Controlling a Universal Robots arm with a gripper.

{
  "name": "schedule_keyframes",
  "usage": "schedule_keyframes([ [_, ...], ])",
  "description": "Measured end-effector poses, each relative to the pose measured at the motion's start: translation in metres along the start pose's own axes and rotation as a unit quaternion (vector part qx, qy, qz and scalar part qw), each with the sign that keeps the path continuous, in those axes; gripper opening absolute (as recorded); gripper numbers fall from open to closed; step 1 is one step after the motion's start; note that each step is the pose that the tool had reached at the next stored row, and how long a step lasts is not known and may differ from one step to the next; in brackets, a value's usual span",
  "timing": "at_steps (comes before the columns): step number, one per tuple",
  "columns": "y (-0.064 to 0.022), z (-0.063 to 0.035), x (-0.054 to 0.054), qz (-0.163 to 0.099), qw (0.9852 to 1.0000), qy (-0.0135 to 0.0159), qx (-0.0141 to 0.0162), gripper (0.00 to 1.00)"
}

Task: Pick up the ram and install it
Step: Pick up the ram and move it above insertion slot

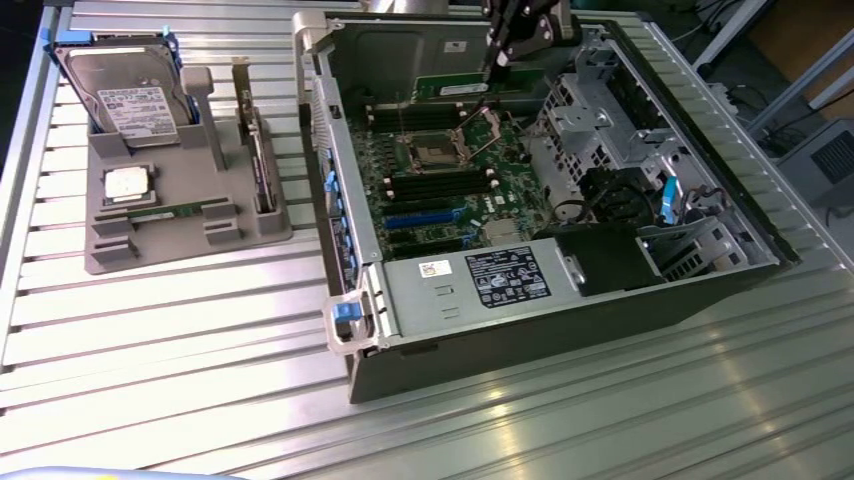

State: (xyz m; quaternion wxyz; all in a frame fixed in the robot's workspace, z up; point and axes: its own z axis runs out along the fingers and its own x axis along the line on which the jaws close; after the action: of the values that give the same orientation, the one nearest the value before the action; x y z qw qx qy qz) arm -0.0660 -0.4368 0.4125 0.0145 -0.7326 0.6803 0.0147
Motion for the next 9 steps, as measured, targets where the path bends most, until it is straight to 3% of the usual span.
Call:
schedule_keyframes([
  [9,-0.0202,0.0,0.001,0.0,1.0,0.0,0.0,0.12],
])
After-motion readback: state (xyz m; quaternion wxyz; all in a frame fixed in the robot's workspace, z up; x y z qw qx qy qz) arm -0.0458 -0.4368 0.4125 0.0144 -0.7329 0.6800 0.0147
